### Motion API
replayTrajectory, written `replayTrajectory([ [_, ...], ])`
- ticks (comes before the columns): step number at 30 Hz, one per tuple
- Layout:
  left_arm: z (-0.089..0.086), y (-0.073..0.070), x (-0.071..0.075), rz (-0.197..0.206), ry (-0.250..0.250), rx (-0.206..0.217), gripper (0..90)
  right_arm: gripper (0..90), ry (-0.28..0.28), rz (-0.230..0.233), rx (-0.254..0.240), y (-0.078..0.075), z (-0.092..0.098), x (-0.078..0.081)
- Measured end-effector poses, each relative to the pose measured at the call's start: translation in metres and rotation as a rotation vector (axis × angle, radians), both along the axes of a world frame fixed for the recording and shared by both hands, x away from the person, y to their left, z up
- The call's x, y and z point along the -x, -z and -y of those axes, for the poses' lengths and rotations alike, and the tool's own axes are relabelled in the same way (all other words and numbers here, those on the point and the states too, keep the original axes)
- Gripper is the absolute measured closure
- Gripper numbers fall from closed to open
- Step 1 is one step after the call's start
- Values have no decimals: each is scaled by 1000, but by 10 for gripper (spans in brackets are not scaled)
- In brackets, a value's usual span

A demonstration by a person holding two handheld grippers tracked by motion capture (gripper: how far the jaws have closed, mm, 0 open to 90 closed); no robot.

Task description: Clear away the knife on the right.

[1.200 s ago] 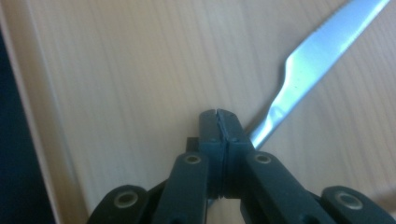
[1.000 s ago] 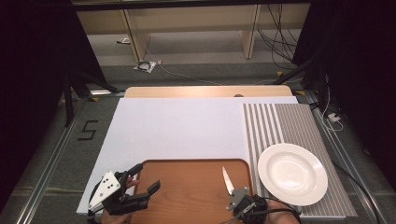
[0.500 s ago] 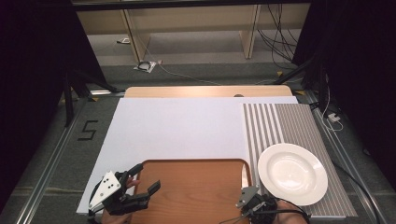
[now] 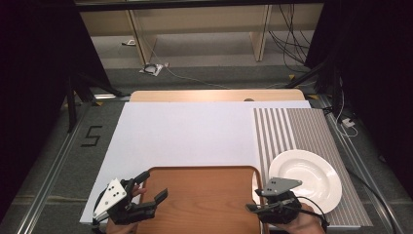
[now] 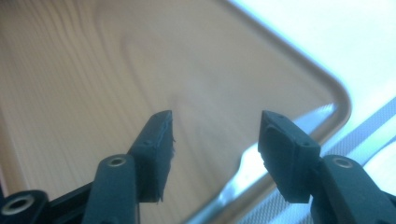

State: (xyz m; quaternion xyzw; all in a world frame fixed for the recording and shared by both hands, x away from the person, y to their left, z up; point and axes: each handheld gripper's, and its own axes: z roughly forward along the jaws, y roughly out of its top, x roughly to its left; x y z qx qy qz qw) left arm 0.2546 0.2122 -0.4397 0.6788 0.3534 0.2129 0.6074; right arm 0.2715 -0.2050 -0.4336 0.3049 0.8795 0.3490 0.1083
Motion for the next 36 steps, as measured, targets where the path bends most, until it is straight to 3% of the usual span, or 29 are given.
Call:
replayTrajectory([
  [4,0,0,0,1,1,0,152,363,28,40,-117,-6,8,-2],
  [12,0,0,0,-2,7,0,152,215,71,110,-274,-12,17,-2],
  [17,1,0,0,-12,15,-4,152,174,94,156,-374,-15,22,0],
  [22,2,1,0,-19,29,-8,152,169,111,206,-437,-16,27,1],
  [36,3,1,-1,-25,42,-12,149,159,118,251,-419,-14,30,0],
])
